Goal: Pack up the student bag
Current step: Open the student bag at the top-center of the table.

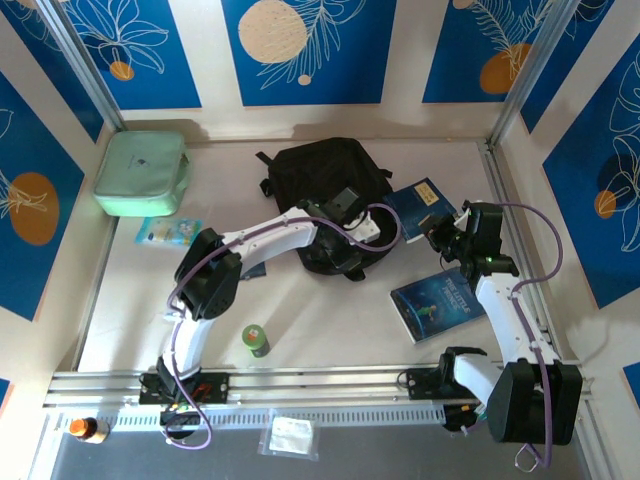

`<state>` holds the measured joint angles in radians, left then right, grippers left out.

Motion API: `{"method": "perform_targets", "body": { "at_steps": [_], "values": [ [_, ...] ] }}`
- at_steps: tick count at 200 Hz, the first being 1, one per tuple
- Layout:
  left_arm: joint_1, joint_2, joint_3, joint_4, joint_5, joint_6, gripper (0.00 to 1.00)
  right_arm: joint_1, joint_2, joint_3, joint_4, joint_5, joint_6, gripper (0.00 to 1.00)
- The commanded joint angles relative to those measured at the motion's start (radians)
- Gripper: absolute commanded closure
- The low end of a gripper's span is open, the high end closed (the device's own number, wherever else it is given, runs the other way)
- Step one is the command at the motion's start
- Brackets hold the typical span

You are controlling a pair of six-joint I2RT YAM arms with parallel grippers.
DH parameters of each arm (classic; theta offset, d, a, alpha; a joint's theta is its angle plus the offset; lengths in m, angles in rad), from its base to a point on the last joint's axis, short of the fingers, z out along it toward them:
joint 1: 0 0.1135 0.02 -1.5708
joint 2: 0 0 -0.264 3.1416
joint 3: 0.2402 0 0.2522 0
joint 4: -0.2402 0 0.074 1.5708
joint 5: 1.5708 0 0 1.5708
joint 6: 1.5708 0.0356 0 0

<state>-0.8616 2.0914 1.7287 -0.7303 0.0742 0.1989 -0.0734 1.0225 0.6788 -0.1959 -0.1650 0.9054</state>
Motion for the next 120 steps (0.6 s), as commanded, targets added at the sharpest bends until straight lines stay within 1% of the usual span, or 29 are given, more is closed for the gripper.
{"method": "perform_targets", "body": {
  "at_steps": [1,15,27,62,86,105,120],
  "values": [
    [0.003,0.032,0.031,-0.063,-0.023,0.061,0.58,-0.007,-0.032,0.013,0.014,-0.024,-0.003,0.94],
    [0.003,0.032,0.028,-0.074,0.002,0.095,0.54,-0.009,-0.036,0.013,0.009,-0.021,-0.004,0.94],
    [0.001,0.033,0.026,-0.077,0.012,0.115,0.53,-0.011,-0.036,0.013,0.007,-0.020,-0.003,0.94],
    [-0.005,0.039,0.028,-0.072,-0.036,0.152,0.52,-0.012,-0.036,0.007,0.007,-0.022,0.003,0.94],
    [-0.008,0.039,0.022,-0.075,-0.038,0.191,0.50,-0.012,-0.035,0.002,0.007,-0.023,0.006,0.94],
    [-0.010,0.038,0.022,-0.066,-0.079,0.199,0.52,-0.014,-0.037,0.001,0.006,-0.021,0.008,0.94],
    [-0.010,0.029,0.025,-0.055,-0.108,0.198,0.58,-0.017,-0.040,0.005,0.002,-0.021,0.008,0.94]
  ]
}}
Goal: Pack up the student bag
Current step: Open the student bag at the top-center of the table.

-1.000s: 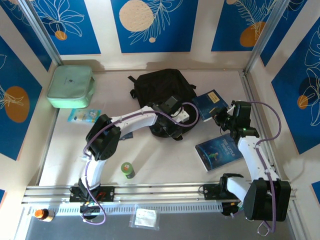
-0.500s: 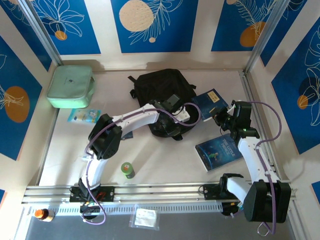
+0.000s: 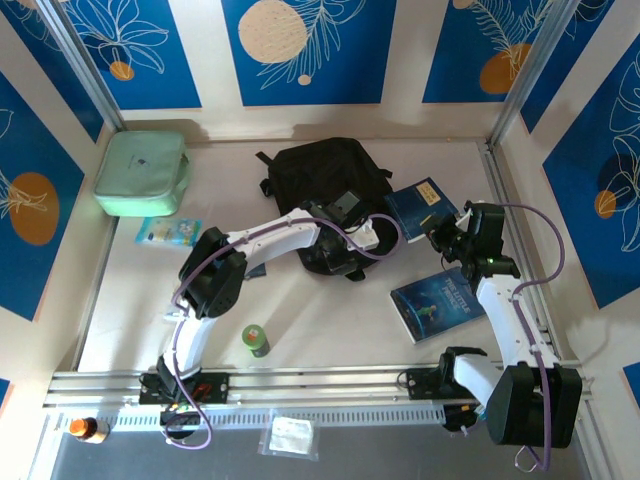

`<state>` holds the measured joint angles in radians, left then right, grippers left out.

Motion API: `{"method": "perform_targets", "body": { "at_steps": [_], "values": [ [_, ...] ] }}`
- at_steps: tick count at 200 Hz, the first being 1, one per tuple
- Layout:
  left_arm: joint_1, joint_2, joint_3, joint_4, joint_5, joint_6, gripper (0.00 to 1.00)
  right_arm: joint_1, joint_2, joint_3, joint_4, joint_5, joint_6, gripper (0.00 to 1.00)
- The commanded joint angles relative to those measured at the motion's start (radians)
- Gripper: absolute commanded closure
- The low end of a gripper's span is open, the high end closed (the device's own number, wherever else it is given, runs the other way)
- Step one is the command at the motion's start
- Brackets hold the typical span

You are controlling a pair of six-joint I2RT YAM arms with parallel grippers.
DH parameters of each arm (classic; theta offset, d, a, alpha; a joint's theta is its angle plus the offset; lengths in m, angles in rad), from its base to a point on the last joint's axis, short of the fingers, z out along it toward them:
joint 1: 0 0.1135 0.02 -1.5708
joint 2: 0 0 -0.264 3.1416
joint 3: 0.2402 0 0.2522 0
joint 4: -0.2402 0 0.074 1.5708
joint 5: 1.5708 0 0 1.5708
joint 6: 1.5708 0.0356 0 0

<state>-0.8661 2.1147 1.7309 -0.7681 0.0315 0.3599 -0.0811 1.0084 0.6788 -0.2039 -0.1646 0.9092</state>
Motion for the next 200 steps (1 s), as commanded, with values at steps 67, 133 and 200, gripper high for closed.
{"method": "perform_targets", "body": {
  "at_steps": [67,133,200],
  "values": [
    [-0.001,-0.183,-0.115,0.208,-0.128,-0.005,0.91,-0.017,-0.125,0.018,-0.067,0.095,-0.010,0.94],
    [0.059,-0.305,-0.190,0.373,-0.162,-0.166,1.00,-0.023,-0.207,0.052,-0.172,0.170,-0.034,0.95],
    [0.068,-0.401,-0.280,0.781,-0.255,-0.212,1.00,-0.006,-0.254,0.055,-0.271,0.078,-0.016,0.95]
  ]
}}
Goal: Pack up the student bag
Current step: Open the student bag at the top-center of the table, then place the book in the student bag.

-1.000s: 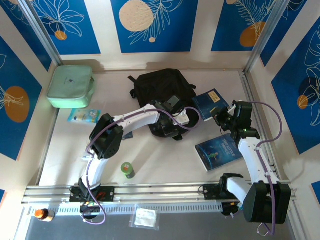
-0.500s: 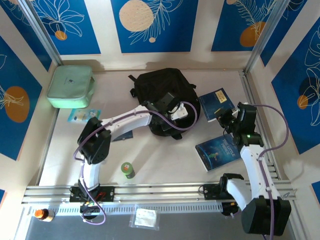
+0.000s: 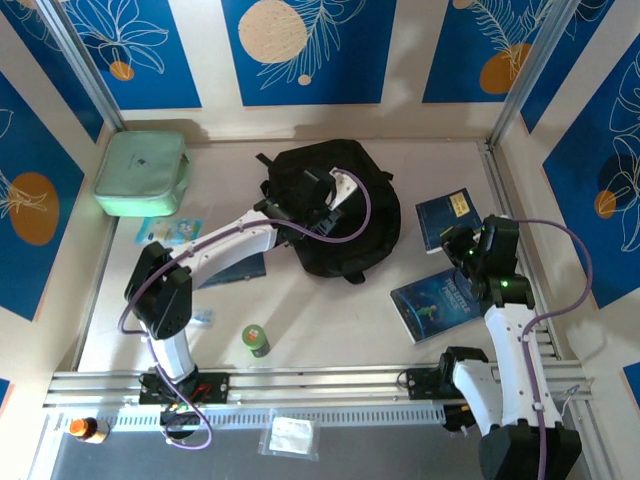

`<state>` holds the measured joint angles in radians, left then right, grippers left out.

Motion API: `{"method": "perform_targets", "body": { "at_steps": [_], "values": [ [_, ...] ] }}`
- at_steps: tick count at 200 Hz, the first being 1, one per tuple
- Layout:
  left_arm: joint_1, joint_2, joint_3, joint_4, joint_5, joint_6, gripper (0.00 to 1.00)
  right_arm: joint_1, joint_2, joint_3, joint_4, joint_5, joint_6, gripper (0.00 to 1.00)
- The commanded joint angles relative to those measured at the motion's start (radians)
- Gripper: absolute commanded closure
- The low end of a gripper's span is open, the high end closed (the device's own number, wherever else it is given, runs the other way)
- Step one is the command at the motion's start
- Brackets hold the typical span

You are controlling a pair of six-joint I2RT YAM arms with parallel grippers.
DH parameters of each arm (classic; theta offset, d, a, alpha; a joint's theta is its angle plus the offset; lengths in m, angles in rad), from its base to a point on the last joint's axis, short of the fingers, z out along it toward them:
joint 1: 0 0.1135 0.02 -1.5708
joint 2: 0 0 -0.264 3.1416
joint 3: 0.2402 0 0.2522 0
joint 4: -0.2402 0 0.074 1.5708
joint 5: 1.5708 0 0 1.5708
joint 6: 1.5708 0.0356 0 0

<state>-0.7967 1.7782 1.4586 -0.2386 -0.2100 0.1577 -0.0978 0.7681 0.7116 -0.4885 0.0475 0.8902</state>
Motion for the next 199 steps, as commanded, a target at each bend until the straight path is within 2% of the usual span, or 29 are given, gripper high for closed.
{"method": "perform_targets", "body": {
  "at_steps": [1,14,35,60,87,134,199],
  "values": [
    [-0.001,-0.065,-0.007,0.258,-0.013,-0.008,1.00,0.011,-0.013,0.021,0.017,-0.141,0.006,0.95],
    [-0.001,-0.058,0.000,0.320,-0.009,0.012,1.00,0.023,-0.016,0.011,0.056,-0.240,0.037,0.94],
    [-0.001,-0.038,0.035,0.374,-0.019,0.034,1.00,0.054,-0.017,0.009,0.072,-0.290,0.096,0.95],
    [-0.001,-0.032,0.029,0.467,-0.020,0.041,1.00,0.103,0.007,0.000,0.023,-0.225,0.188,0.95],
    [-0.001,-0.056,-0.030,0.563,0.017,0.036,1.00,0.156,0.053,-0.006,0.053,-0.227,0.242,0.95],
    [-0.001,-0.081,-0.119,0.592,0.103,0.059,1.00,0.286,0.174,0.032,0.137,-0.215,0.315,0.94],
    [0.000,-0.085,-0.185,0.597,0.145,0.019,1.00,0.354,0.372,0.036,0.481,-0.265,0.390,0.94]
  ]
}}
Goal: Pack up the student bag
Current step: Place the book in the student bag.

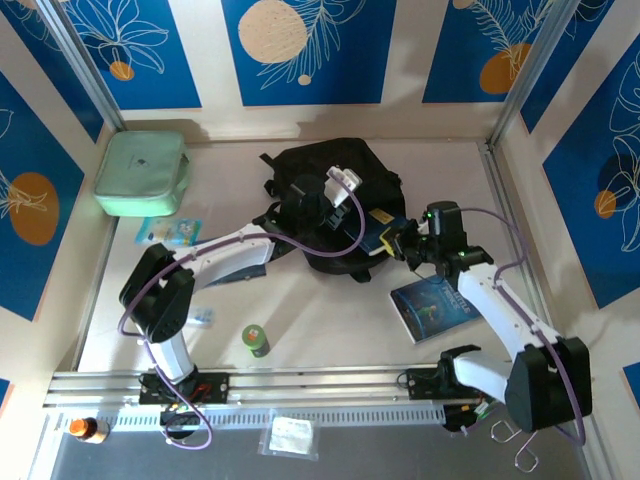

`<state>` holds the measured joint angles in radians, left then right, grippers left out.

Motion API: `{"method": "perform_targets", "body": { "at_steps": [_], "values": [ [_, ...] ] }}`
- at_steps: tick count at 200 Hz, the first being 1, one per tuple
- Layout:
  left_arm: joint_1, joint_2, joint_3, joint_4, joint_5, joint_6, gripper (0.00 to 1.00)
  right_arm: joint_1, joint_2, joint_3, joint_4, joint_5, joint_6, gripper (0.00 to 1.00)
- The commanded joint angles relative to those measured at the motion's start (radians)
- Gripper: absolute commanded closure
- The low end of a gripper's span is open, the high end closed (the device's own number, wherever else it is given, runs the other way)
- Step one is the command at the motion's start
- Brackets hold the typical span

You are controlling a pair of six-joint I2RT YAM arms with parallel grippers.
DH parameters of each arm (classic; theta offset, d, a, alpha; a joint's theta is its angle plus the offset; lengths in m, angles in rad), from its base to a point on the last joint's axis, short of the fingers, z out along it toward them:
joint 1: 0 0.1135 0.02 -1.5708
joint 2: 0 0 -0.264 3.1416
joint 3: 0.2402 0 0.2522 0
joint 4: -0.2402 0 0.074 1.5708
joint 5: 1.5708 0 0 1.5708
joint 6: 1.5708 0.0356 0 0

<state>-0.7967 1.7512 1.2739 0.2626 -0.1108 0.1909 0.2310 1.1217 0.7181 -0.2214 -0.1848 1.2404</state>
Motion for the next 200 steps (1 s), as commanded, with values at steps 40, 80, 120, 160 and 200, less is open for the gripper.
{"method": "perform_targets", "body": {
  "at_steps": [40,80,120,160,200],
  "values": [
    [0.000,-0.079,-0.007,0.063,0.080,-0.031,1.00,0.063,0.042,-0.027,0.387,0.069,0.094,0.94],
    [-0.001,-0.095,-0.019,0.082,0.110,-0.051,1.00,0.094,0.184,-0.005,0.519,0.100,0.080,0.94],
    [-0.001,-0.082,-0.009,0.090,0.127,-0.071,1.00,0.130,0.339,0.078,0.593,0.193,-0.004,0.93],
    [0.000,-0.054,0.040,0.031,0.109,-0.112,1.00,0.136,0.500,0.114,0.661,0.271,0.057,0.93],
    [0.004,-0.026,0.059,0.027,0.079,-0.126,1.00,0.130,0.624,0.178,0.704,0.294,0.070,0.92]
  ]
}}
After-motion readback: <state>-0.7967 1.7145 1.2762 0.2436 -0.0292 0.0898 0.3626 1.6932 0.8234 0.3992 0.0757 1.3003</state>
